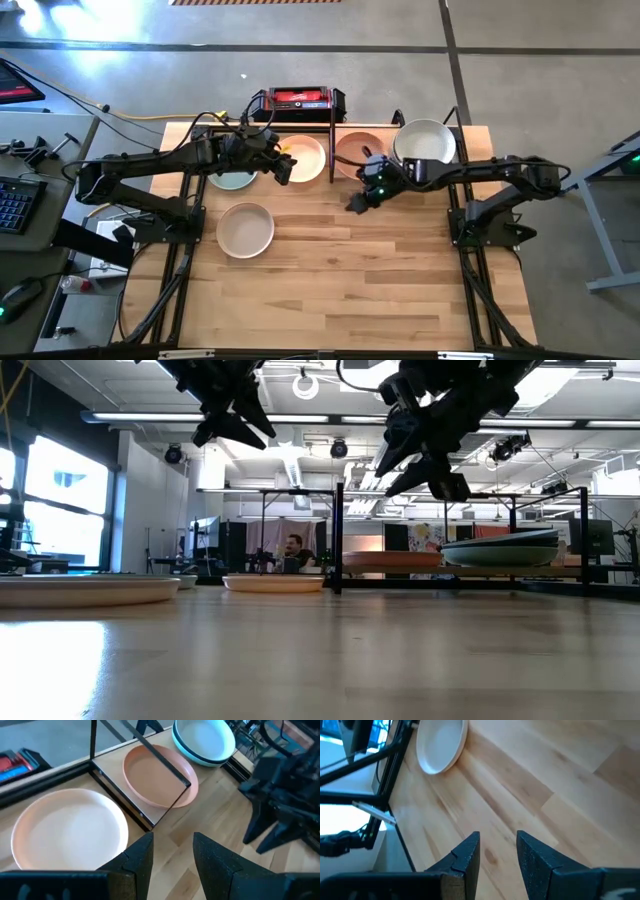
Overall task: Place and stack plates onto a shelf
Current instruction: Stack the light brown plate on top of the orange plate
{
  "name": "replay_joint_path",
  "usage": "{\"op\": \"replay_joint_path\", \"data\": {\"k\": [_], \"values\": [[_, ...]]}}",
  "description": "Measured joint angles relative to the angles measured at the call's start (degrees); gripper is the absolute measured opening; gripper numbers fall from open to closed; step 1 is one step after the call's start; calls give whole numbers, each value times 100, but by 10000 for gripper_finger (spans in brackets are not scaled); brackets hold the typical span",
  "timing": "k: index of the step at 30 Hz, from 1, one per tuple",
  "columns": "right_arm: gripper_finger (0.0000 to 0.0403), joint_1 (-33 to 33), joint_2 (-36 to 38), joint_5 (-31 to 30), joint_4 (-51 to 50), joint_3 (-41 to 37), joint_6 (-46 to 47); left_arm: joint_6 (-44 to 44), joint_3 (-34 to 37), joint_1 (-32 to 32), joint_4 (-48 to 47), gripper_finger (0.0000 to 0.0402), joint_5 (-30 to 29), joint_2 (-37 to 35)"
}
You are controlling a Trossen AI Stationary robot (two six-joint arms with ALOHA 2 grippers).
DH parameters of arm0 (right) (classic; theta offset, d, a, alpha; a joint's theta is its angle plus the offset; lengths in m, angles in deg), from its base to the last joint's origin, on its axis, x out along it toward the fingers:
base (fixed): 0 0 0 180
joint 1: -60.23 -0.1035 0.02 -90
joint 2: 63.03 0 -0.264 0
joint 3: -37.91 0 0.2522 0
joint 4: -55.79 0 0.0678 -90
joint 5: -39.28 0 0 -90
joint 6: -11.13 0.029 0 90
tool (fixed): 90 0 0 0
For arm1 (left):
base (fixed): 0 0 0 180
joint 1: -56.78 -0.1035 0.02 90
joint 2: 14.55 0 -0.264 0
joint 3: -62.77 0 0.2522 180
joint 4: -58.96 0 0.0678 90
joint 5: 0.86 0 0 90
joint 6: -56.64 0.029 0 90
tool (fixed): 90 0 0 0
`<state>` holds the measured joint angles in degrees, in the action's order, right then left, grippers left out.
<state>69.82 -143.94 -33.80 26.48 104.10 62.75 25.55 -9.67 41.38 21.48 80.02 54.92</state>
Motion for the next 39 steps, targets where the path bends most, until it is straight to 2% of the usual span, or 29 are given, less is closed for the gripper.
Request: {"op": "replay_joint_path", "data": {"k": [5, 9, 12, 17, 27, 39], "values": [[110, -213, -2, -172, 0, 2, -193, -364, 0, 30, -274, 127, 483, 0], [110, -272, -2, -421, 0, 2, -563, -799, -2, 384, -848, 127, 865, 89], [110, -263, -2, -465, 30, 2, -586, -1144, 2, 714, -1281, 127, 853, 206], [110, -263, -4, -470, 59, 1, -518, -1786, 1, 1199, -1465, 127, 740, 516], [110, -263, -4, -468, 70, 2, -518, -2998, 0, 1860, -2208, 127, 566, 1395], [110, -333, -4, -490, 70, 1, -516, -3626, 0, 2600, -2336, 127, 501, 2173]]}}
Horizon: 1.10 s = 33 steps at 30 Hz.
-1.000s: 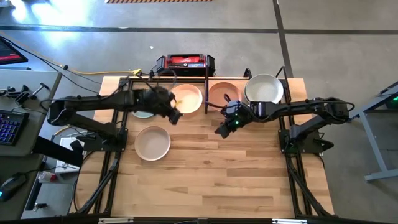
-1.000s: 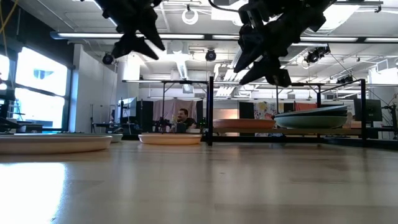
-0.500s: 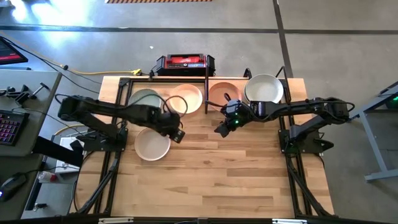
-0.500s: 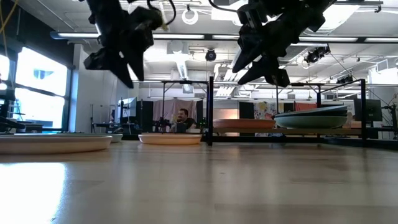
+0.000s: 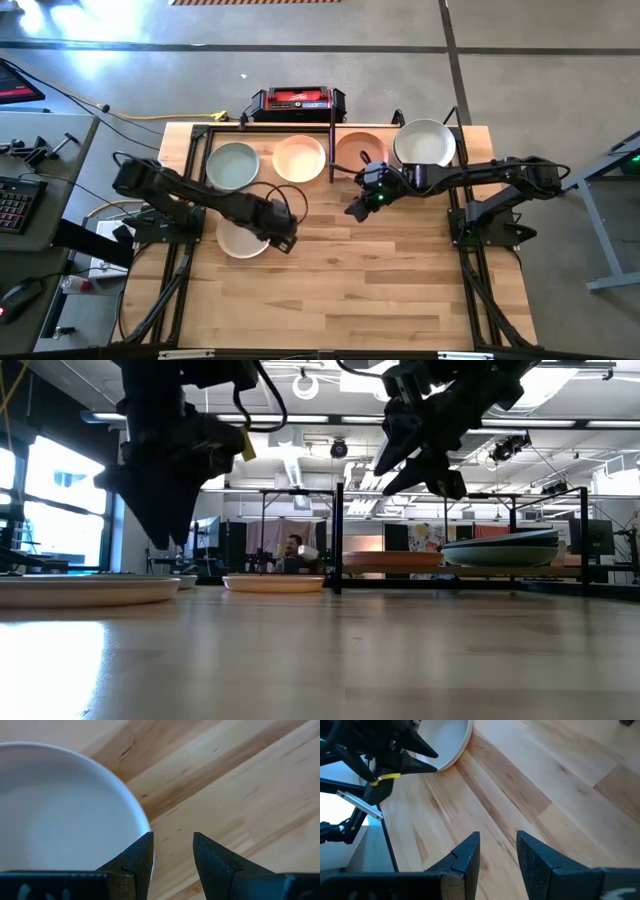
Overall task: Place and stack plates onto a shelf
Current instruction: Stack the light brown plate on top of the orange plate
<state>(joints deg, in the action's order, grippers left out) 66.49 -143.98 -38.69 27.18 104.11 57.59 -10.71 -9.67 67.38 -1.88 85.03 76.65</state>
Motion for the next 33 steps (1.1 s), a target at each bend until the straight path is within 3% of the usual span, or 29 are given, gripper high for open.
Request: {"op": "replay_joint_path", "data": {"k": [20, 29, 33], "values": [[110, -523, 0, -22, 13, 0, 276, -697, -4, 646, -182, 127, -547, 831], [110, -828, 0, -418, 11, 1, 514, -616, -4, 715, -196, 124, -538, 1124], [110, -916, 0, -551, 11, 1, 609, -390, -2, 712, -202, 103, -527, 1113]]}}
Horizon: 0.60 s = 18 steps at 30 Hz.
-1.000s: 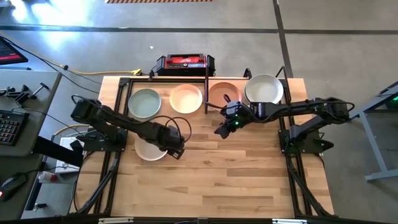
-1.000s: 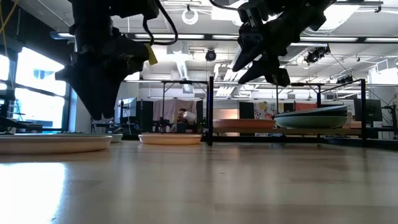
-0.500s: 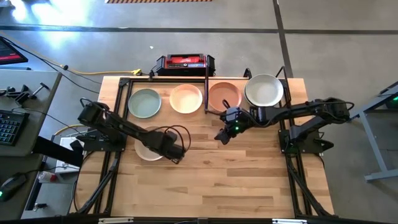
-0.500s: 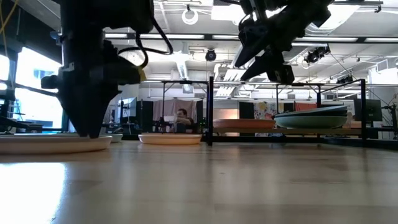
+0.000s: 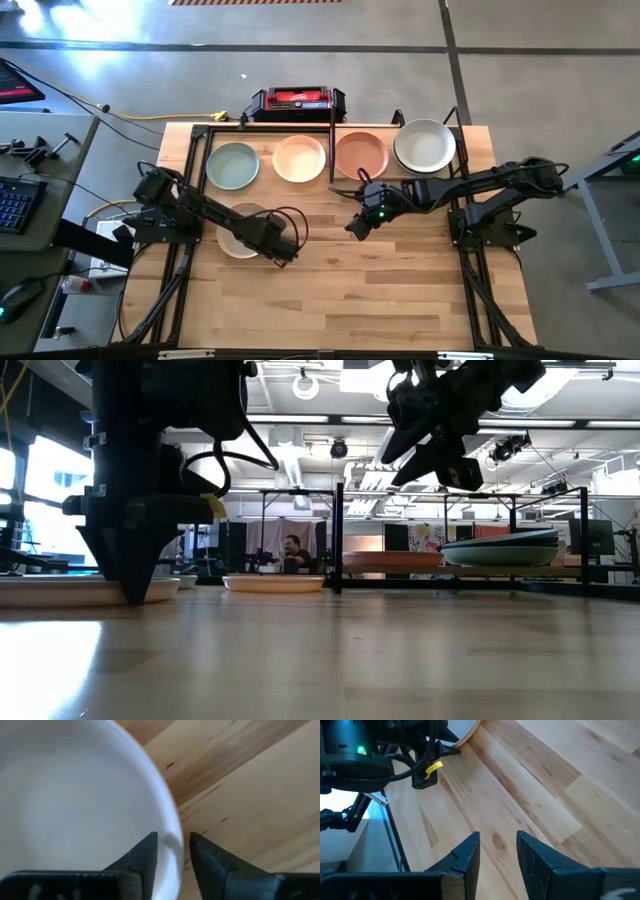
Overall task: Place and stack plates onto a shelf
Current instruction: Stack the light brown plate on top of the orange plate
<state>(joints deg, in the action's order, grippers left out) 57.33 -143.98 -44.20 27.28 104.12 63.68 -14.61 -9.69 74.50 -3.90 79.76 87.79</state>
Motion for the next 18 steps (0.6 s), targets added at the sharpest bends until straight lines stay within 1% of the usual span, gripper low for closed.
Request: {"op": "replay_joint_path", "data": {"k": [7, 9, 12, 18], "values": [[110, -15, 0, -7, 0, 0, 0, 700, -1, -1, -4, 27, 175, -9], [110, -15, 0, -89, 0, 0, 27, 923, -1, 0, -36, 9, 230, -19], [110, -11, 0, -294, 0, 0, 151, 1296, -2, -1, -78, 8, 307, -19], [110, -10, 0, -334, 0, 0, 147, 2088, -2, 33, -183, 3, 537, -46]]}}
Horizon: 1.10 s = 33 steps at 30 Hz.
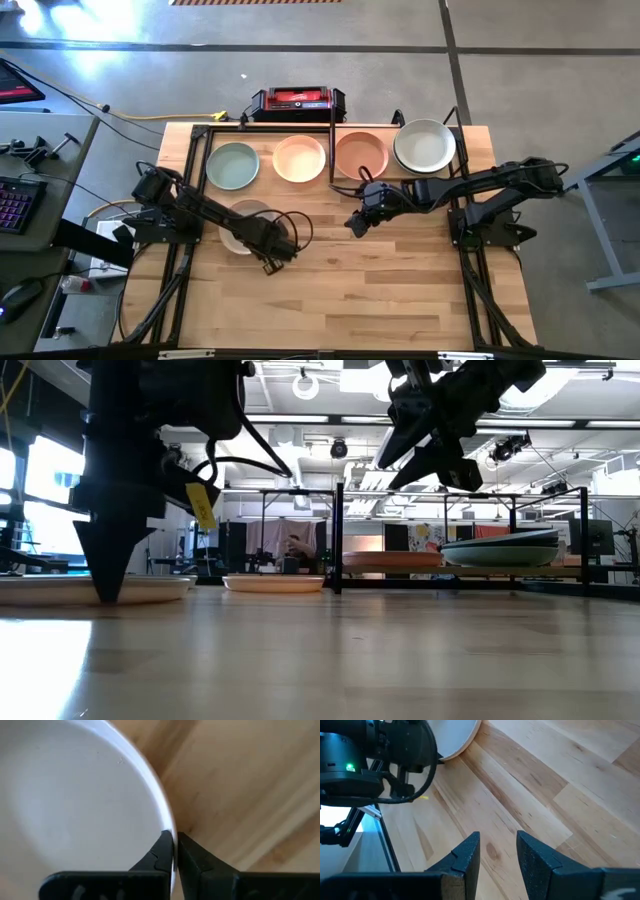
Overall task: Place and stack plates onto a shelf
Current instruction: Stack the light brown plate on top of the orange plate
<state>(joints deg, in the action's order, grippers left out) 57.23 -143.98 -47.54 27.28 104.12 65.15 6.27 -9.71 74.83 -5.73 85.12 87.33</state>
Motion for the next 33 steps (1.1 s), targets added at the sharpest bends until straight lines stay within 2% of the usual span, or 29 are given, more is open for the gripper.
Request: {"op": "replay_joint_path", "data": {"k": [4, 9, 16, 25, 30, 33], "values": [[110, 29, 0, -34, 42, -2, 19, 447, 0, 45, -236, 3, 64, -132], [110, 211, 0, -151, 589, -1, 181, 963, 0, 45, -589, 3, 75, -479], [110, 563, 0, -138, 1687, 0, -412, 2184, -89, 40, -657, 3, 12, -1097], [110, 866, 0, -11, 2753, 4, -1254, 4203, -831, 34, -1388, 3, -1110, -1278], [110, 874, 0, -35, 2545, 384, -1669, 5202, -1192, 47, -1612, 3, -1765, -1264], [110, 872, 0, -265, 1832, 771, -1810, 5850, -1363, 76, -1757, 3, -2100, -1257]]}}
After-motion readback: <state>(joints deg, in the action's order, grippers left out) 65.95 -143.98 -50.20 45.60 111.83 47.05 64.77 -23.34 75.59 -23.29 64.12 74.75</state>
